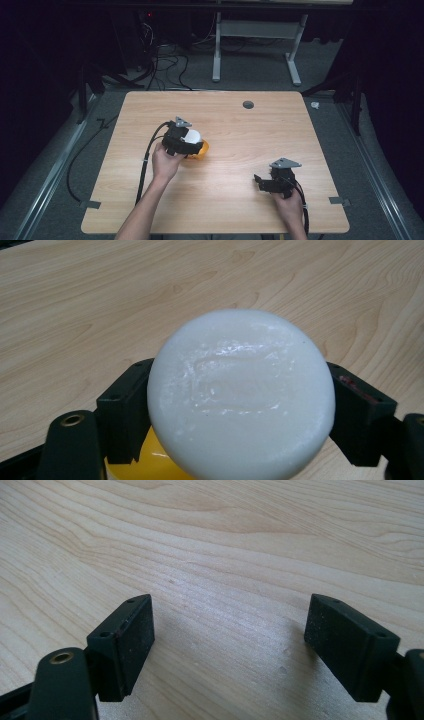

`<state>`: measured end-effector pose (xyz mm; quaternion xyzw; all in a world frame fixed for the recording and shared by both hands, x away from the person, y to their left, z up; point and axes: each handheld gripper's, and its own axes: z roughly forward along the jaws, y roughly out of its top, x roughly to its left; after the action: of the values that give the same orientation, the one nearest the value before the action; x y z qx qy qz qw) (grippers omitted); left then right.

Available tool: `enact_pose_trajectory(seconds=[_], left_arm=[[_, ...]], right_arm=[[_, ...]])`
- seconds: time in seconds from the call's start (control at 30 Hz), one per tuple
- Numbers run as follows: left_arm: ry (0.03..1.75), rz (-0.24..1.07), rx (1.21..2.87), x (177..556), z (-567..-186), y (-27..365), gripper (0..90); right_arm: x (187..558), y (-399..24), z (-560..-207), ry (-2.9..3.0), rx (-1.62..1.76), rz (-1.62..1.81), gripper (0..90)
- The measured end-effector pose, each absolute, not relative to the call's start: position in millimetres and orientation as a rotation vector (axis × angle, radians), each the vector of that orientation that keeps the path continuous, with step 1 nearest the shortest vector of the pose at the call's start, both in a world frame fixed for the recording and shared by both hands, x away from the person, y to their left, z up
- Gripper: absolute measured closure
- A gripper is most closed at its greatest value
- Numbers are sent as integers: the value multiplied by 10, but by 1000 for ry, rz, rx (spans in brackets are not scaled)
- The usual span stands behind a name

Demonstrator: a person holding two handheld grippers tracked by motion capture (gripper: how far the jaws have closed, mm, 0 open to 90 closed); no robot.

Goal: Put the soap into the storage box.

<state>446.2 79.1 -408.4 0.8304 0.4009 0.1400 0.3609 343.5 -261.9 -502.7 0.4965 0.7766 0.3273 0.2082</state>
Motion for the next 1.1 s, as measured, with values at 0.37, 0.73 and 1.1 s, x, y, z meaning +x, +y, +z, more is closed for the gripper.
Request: enact_pose_trajectory(seconds=[0.37,0.73,1.1], left_arm=[[1080,380,2155,4539,-4166,794,231],[1122,400,2181,4598,-4304,764,230],[1173,397,2197,4634,-4458,761,230]], right_arm=[[3435,-2623,-5026,2159,1389,917,208],[3435,-2620,-5026,2165,1382,909,208],[3436,-2617,-5028,2159,1382,905,208]])
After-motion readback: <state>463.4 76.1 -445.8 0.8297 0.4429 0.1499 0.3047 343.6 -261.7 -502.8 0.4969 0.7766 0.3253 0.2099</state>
